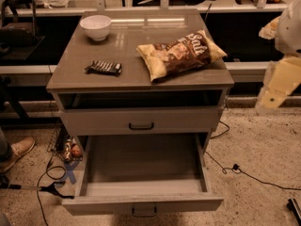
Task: Place brown chip bag into middle drawer
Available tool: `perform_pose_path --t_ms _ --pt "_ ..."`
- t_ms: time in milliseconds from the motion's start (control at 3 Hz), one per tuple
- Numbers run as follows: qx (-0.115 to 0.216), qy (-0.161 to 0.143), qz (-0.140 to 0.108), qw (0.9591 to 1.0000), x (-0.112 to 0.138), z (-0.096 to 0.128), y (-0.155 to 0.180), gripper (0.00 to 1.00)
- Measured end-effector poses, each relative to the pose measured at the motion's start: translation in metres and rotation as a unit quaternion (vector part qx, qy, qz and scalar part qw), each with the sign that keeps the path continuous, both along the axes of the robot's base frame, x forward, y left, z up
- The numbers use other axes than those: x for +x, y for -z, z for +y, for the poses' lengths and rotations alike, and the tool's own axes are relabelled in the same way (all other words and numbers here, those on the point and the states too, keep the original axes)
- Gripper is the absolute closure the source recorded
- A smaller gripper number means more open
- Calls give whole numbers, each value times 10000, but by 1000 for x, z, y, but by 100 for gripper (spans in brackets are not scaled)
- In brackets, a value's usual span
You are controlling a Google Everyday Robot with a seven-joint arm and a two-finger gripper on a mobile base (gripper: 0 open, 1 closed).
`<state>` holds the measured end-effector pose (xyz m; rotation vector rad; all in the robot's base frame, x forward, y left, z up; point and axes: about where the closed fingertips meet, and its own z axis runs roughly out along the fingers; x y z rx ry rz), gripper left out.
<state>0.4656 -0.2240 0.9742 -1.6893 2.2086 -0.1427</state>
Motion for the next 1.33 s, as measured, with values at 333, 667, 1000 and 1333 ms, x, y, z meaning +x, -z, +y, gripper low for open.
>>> perform_pose_path --t_ms 333,667,1000,1333 --pt "-93 -3 -517 9986 90 -17 15 0" --pt "-186 -54 -768 9969 154 -23 31 0" --pt "-235 -226 -886 9955 215 -17 54 0" --pt "-311 -475 -902 9943 261 0 77 0"
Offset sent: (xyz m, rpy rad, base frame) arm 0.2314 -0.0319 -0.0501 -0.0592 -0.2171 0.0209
